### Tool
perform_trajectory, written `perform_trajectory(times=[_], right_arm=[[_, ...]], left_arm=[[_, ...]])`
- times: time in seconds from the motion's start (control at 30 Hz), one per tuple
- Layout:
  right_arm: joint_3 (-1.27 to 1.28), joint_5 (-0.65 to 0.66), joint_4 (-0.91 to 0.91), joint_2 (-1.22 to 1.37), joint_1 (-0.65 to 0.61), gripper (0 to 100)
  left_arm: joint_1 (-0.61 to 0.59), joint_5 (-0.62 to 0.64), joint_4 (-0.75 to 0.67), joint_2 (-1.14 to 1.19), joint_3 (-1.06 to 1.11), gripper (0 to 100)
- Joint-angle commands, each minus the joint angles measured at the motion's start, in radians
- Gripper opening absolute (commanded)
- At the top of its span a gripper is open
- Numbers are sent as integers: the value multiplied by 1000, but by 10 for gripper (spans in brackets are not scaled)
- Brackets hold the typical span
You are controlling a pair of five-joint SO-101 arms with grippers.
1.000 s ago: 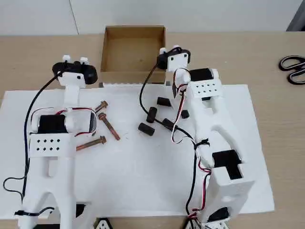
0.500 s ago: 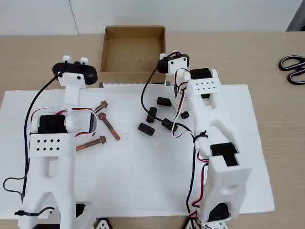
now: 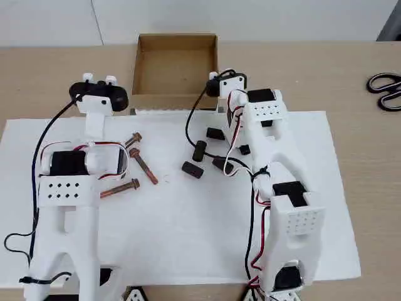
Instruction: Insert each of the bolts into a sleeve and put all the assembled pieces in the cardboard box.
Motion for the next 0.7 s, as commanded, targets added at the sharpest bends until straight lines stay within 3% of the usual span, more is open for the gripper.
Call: perform_trajectory(times=[0.0, 0.23, 0.5, 0.67], right_arm=[[-35, 0, -10, -2, 5, 190], [-34, -2, -10, 33, -12, 188], [-34, -37, -8, 41, -54, 43], [-32, -37, -7, 42, -54, 35]], left_arm=[[-6, -5, -21, 2, -5, 98], [-6, -5, -21, 2, -5, 98], [-6, -5, -21, 2, -5, 98], [-8, -5, -21, 2, -5, 98]])
